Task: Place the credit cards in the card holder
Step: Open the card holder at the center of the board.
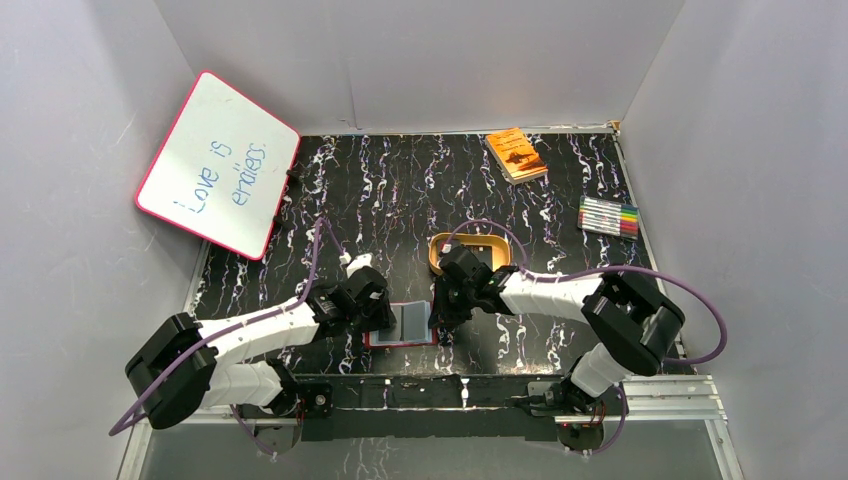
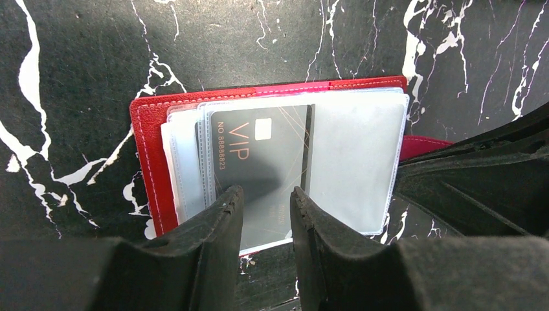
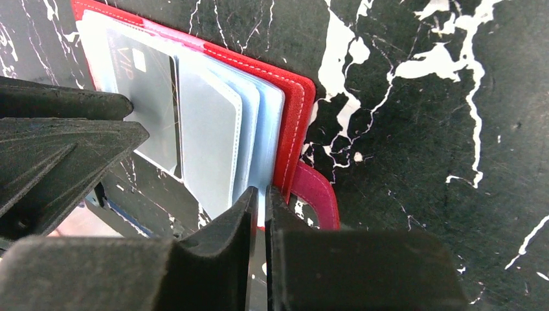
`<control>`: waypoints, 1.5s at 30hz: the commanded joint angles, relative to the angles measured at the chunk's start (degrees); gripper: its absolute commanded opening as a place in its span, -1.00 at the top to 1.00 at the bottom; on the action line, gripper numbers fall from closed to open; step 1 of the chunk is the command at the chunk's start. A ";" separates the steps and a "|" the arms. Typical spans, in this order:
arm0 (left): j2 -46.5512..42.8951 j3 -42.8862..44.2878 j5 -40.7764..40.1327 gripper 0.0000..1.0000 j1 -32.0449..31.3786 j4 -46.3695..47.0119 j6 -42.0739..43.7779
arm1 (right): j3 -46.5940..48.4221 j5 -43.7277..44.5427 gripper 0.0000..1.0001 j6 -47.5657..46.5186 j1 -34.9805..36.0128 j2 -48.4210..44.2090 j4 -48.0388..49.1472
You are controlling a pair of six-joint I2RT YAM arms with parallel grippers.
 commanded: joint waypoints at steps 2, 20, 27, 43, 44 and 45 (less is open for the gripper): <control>0.21 -1.84 -0.16 0.34 0.31 -3.14 -0.17 | 3.03 -1.13 0.57 -0.90 0.83 -0.90 3.25; -6.12 5.36 -2.55 -0.26 0.40 -9.46 1.53 | 5.26 -2.60 0.37 -1.82 2.06 1.02 4.42; -9.44 5.33 -5.53 -0.27 0.40 -12.57 1.11 | 6.68 -2.73 0.37 -2.26 2.35 2.30 3.80; -11.29 3.86 -3.26 -0.39 0.57 -6.61 0.25 | 9.59 -2.94 0.32 -2.61 4.14 4.54 4.22; -10.67 3.73 -3.06 -0.38 0.66 -6.30 0.33 | 9.57 -2.94 0.31 -2.59 4.09 4.47 4.28; -9.95 3.54 -2.77 -0.37 0.83 -5.83 0.32 | 9.48 -2.93 0.31 -2.54 4.17 4.47 4.44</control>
